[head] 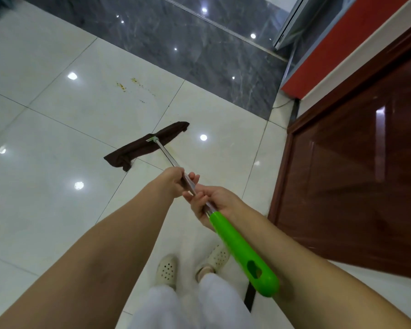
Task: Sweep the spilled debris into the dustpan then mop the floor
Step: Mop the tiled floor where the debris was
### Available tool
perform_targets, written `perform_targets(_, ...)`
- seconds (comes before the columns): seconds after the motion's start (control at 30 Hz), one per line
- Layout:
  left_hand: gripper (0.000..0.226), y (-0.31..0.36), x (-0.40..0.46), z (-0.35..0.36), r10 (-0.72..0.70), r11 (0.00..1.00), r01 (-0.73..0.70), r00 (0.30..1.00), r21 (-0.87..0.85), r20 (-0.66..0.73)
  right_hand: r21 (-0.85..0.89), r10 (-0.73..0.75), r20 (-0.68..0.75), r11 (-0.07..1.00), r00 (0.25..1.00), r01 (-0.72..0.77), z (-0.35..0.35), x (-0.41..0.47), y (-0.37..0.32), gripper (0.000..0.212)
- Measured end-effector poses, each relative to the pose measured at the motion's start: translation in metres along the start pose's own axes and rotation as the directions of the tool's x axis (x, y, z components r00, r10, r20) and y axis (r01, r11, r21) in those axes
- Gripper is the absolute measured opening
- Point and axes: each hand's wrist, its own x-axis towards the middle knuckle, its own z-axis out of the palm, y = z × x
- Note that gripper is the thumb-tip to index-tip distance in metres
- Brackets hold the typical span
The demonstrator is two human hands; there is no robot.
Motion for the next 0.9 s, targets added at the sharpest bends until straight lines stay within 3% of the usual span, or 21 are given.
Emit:
perform_targets(0.27, 0.015, 0.01, -0.003, 0.047, 0.008, 0.999, -0.007, 1.0, 0.053, -0.008, -0.199, 0.012, -0.083, 0.979, 0.996, -0.029, -0.002, -0.028, -0.06, 0.024)
perform_targets(0.37, 0.019, 0.016, 0.011, 0.075, 0.054, 0.995, -0.048, 0.995, 0.083, -0.08, -0.285, 0.094, -0.097, 0.951, 0.991, -0.118, -0.006, -0.047, -0.101, 0.008)
perform_targets(0.47, 0.02, 0.015, 0.032, 0.103, 0.076, 0.991, -0.057, 0.985, 0.121, -0.158, -0.326, 0.197, -0.111, 0.919, 0.974, -0.223, -0.011, -0.066, -0.162, 0.026)
perform_targets(0.6, 0.028, -0.011, 0.056, 0.143, -0.08, 0.992, 0.065, 0.988, -0.106, -0.135, -0.368, 0.247, -0.133, 0.887, 0.96, -0.28, -0.012, -0.089, -0.24, 0.025)
perform_targets(0.8, 0.041, 0.019, 0.07, 0.211, 0.065, 0.845, -0.147, 0.983, -0.515, -0.174, -0.471, 0.309, -0.169, 0.809, 0.936, -0.352, -0.019, -0.082, -0.311, 0.042)
perform_targets(0.9, 0.038, 0.05, 0.071, 0.228, 0.156, 0.847, -0.212, 0.976, -0.487, -0.153, -0.509, 0.333, -0.144, 0.782, 0.932, -0.359, -0.006, -0.068, -0.336, 0.037)
